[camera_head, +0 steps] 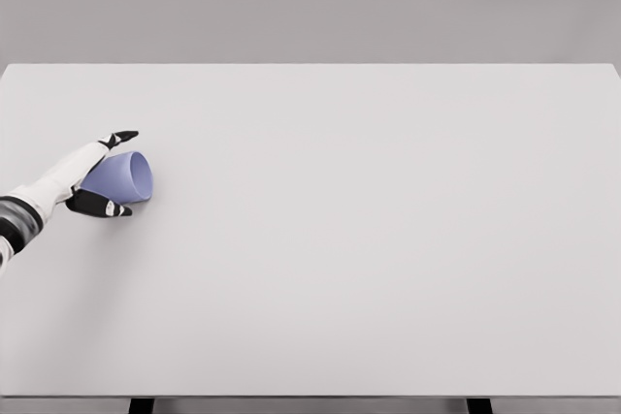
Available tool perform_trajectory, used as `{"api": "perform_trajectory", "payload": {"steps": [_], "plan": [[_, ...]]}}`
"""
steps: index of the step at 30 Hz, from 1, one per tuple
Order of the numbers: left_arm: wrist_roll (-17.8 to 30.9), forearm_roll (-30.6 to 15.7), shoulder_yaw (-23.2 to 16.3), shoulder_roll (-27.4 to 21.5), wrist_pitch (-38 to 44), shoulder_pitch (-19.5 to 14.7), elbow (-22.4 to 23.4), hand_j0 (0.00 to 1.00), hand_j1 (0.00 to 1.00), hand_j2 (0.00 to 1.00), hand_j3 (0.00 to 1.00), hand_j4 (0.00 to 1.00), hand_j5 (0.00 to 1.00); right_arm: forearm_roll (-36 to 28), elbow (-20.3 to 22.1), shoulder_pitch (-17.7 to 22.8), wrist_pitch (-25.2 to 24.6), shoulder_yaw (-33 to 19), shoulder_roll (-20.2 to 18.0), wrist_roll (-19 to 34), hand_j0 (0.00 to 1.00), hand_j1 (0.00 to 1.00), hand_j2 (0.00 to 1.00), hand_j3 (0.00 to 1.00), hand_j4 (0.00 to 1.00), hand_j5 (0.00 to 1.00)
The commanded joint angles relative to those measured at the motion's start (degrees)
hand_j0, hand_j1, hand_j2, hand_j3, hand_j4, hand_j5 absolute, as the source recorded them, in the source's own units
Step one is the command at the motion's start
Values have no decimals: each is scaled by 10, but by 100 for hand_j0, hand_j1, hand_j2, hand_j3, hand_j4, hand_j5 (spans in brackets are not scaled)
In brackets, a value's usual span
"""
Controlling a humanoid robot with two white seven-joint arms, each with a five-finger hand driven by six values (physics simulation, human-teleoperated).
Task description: Flip the cup with left arm and place it on the table
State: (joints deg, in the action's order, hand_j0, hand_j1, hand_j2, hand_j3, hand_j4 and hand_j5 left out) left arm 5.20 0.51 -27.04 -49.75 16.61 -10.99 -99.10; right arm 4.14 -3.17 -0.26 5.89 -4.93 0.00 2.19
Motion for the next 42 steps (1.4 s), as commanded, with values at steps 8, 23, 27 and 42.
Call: {"api": "perform_trajectory", "payload": {"steps": [8, 23, 27, 42], "plan": [[-1, 1, -2, 9, 3, -2, 8, 100, 100, 100, 100, 100, 100, 0, 0, 0, 0, 0, 0, 0, 100, 100, 100, 100, 100, 100], [1, -1, -6, 10, 11, -2, 3, 79, 79, 79, 79, 79, 79, 0, 0, 0, 0, 0, 0, 0, 100, 100, 100, 100, 100, 100], [0, -2, -3, 10, 11, -2, 1, 79, 79, 79, 79, 79, 79, 0, 0, 0, 0, 0, 0, 0, 100, 100, 100, 100, 100, 100], [-12, -60, 42, 16, 8, -10, -7, 81, 81, 81, 81, 81, 81, 0, 0, 0, 0, 0, 0, 0, 100, 100, 100, 100, 100, 100]]}}
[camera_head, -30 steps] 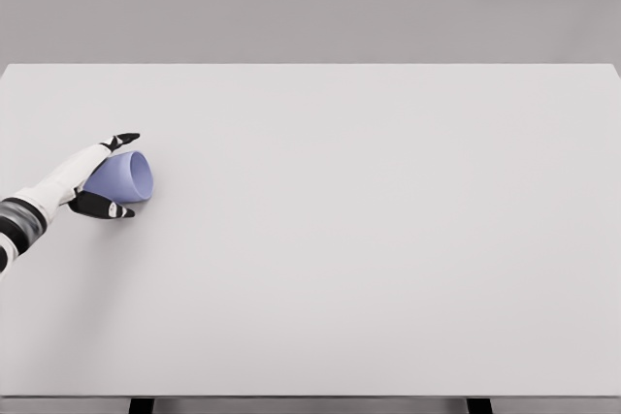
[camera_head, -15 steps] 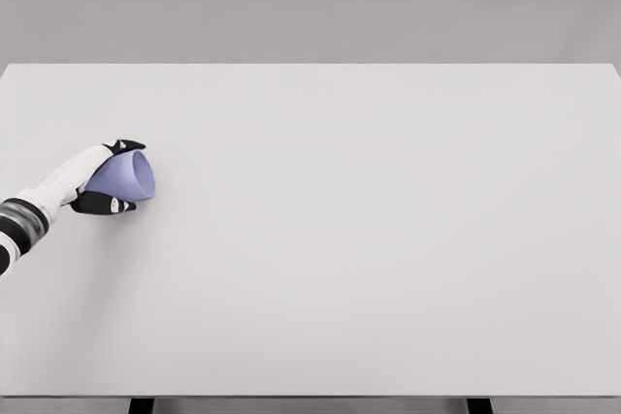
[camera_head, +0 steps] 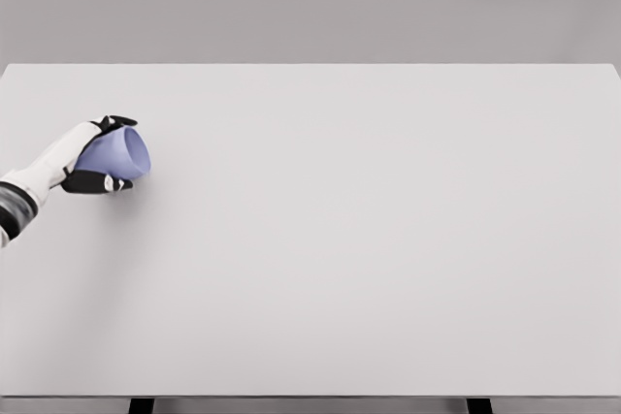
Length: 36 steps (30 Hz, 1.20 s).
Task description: Flip the cup with left arm and place it on the table
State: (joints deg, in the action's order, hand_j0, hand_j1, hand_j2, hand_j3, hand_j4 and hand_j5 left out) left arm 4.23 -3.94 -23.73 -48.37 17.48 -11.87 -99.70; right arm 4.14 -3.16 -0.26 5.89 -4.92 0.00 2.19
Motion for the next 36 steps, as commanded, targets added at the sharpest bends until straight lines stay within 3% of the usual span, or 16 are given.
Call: {"api": "perform_trajectory", "payload": {"steps": [1, 18, 22, 36], "plan": [[-2, -16, 13, 5, -2, 0, -1, 82, 82, 82, 82, 82, 82, 0, 0, 0, 0, 0, 0, 0, 100, 100, 100, 100, 100, 100], [-2, -62, 90, 86, -7, 7, 1, 84, 84, 84, 84, 84, 84, 0, 0, 0, 0, 0, 0, 0, 100, 100, 100, 100, 100, 100], [-2, -70, 92, 98, -43, 9, 5, 84, 84, 84, 84, 84, 84, 0, 0, 0, 0, 0, 0, 0, 100, 100, 100, 100, 100, 100], [-2, -122, 111, 137, -55, 15, 11, 84, 84, 84, 84, 84, 84, 0, 0, 0, 0, 0, 0, 0, 100, 100, 100, 100, 100, 100]]}}
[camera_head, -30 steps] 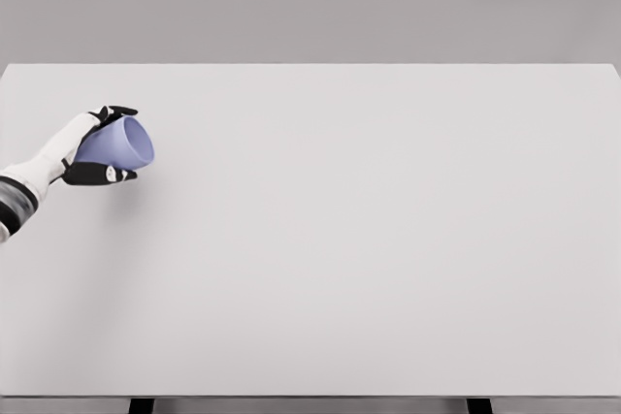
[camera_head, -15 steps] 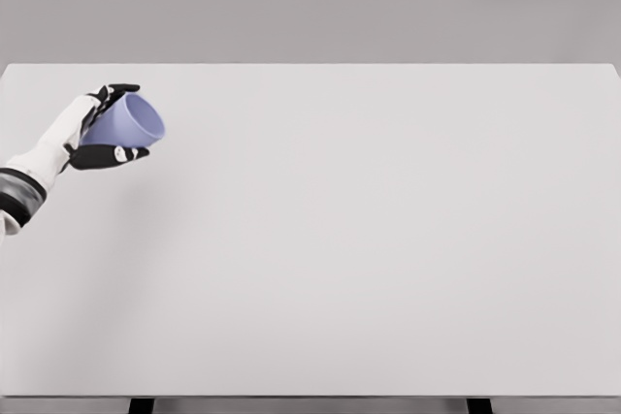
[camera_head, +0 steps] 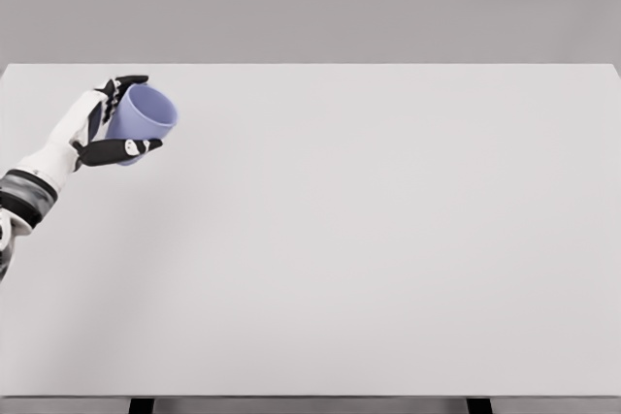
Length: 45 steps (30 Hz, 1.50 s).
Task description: Flip the cup with left arm and place it on the table
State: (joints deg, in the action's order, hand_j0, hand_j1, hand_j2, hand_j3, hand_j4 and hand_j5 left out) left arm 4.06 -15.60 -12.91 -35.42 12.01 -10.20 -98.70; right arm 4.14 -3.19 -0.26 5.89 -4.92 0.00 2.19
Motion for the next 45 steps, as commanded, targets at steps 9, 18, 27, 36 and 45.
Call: {"api": "perform_trajectory", "payload": {"steps": [9, 18, 27, 36, 45], "plan": [[0, -23, 21, 25, -1, 9, 2, 85, 85, 85, 85, 85, 85, 0, 0, 0, 0, 0, 0, 0, 100, 100, 100, 100, 100, 100], [0, -23, 29, 40, -1, 25, -1, 85, 85, 85, 85, 85, 85, 0, 0, 0, 0, 0, 0, 0, 100, 100, 100, 100, 100, 100], [0, -23, 29, 37, -1, 33, -4, 97, 97, 97, 97, 97, 97, 0, 0, 0, 0, 0, 0, 0, 100, 100, 100, 100, 100, 100], [1, -17, 26, 10, -23, 33, -7, 100, 100, 100, 100, 100, 100, 0, 0, 0, 0, 0, 0, 0, 100, 100, 100, 100, 100, 100], [1, -16, 28, -7, -40, 33, -29, 100, 100, 100, 100, 100, 100, 0, 0, 0, 0, 0, 0, 0, 100, 100, 100, 100, 100, 100]]}}
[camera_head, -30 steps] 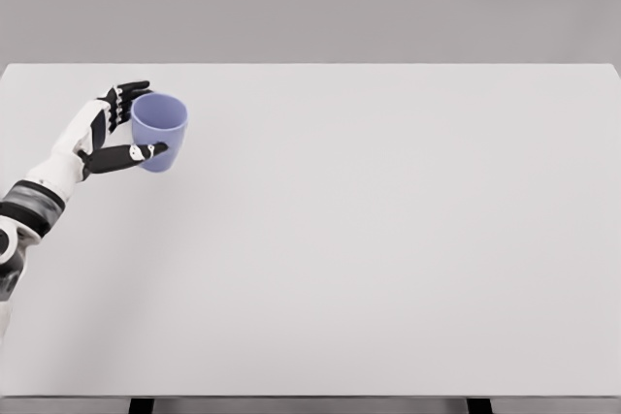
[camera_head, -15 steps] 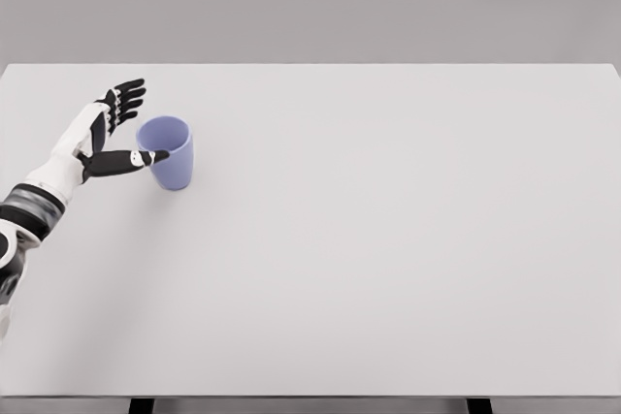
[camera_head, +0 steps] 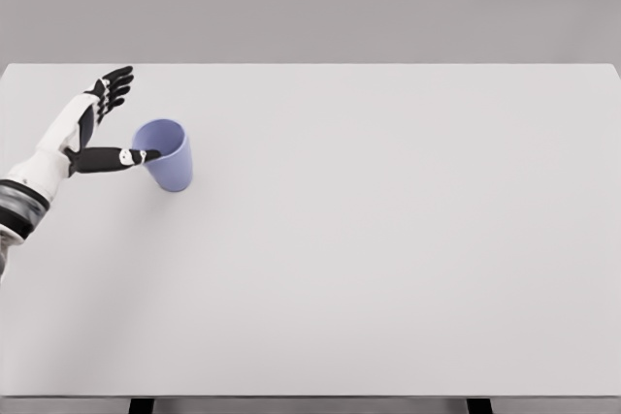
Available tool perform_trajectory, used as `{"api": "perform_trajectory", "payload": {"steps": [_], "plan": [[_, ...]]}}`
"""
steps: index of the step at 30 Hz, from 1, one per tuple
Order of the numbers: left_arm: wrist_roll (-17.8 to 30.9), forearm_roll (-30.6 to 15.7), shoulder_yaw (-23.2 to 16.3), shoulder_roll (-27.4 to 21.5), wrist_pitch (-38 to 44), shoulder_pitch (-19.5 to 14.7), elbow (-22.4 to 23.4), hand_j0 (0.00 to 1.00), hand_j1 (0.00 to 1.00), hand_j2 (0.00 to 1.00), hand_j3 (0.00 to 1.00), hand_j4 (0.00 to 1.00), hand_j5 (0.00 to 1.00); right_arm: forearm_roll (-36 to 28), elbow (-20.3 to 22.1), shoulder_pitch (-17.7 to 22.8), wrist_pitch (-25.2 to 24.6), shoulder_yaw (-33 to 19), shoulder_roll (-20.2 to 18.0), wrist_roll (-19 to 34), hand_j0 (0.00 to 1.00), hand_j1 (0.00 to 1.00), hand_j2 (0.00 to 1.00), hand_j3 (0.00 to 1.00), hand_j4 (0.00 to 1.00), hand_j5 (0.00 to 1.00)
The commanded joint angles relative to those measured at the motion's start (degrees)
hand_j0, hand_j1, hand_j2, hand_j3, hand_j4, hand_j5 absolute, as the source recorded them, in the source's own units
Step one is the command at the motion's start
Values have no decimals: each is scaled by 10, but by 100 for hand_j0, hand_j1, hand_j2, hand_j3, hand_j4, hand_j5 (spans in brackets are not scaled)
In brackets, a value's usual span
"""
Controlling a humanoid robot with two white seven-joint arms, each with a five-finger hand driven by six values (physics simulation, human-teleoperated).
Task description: Flip the cup with left arm and place it on the table
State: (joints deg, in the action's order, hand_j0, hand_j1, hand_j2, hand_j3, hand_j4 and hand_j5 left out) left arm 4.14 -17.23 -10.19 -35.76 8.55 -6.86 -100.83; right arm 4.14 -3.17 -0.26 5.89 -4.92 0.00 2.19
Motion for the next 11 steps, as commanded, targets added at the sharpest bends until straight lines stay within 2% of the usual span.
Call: {"api": "perform_trajectory", "payload": {"steps": [1, 2, 5, 7, 11], "plan": [[0, 2, 1, -17, -16, 0, -10, 100, 100, 100, 100, 100, 100, 0, 0, 0, 0, 0, 0, 0, 100, 100, 100, 100, 100, 100], [0, 3, 1, -30, -34, 0, -12, 100, 100, 100, 100, 100, 100, 0, 0, 0, 0, 0, 0, 0, 100, 100, 100, 100, 100, 100], [1, 5, -4, -109, -131, 2, -14, 100, 100, 100, 100, 100, 100, 0, 0, 0, 0, 0, 0, 0, 100, 100, 100, 100, 100, 100], [1, 4, 1, -146, -148, 9, -20, 100, 100, 100, 100, 100, 100, 0, 0, 0, 0, 0, 0, 0, 100, 100, 100, 100, 100, 100], [1, 4, 3, -158, -149, 10, -21, 100, 100, 100, 100, 100, 100, 0, 0, 0, 0, 0, 0, 0, 100, 100, 100, 100, 100, 100]]}}
